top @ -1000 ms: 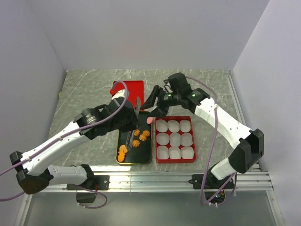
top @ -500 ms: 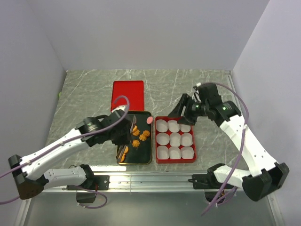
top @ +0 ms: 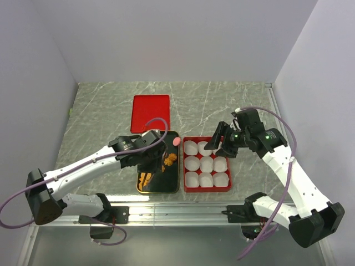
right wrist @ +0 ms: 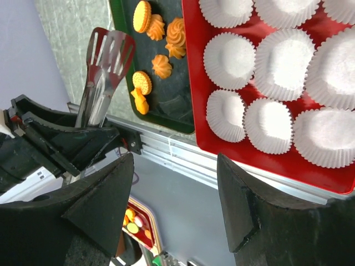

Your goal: Pack the cookies

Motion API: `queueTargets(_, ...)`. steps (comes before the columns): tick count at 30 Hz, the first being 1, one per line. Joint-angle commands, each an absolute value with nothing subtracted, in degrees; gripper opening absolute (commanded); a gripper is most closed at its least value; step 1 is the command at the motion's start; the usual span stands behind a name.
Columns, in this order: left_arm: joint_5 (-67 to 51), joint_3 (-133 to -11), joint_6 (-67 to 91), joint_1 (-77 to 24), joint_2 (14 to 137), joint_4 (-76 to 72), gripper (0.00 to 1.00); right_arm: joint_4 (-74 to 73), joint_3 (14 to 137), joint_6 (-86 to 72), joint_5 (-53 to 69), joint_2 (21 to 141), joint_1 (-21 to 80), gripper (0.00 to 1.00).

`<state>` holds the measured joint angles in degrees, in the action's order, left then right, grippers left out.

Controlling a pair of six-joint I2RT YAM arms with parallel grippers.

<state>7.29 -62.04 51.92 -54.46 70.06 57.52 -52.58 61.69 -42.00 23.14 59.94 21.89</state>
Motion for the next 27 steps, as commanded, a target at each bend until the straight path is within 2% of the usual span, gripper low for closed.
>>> queueTargets(1, 7.03, -62.58, 51.41, -53.97, 69.87, 54.67, 0.54, -53.00, 63.10, -40.08, 22.06, 59.68, 20.92, 0.68)
queueTargets(13, 1.06, -57.75, 51.24, -44.48, 69.96, 51.50, 0.52, -53.26, 64.34, -38.58, 22.32, 61.43, 19.78, 0.68)
queueTargets(20, -1.49, -55.99, 50.80, -42.89, 71.37, 49.84, 0.59, -53.26, 64.07, -38.67, 22.41, 61.70, 19.78, 0.68)
queueTargets(27, -0.88, -56.86, 50.36, -42.89, 74.44, 50.71, 0.60, -53.09, 63.28, -39.11, 22.41, 61.17, 19.78, 0.68)
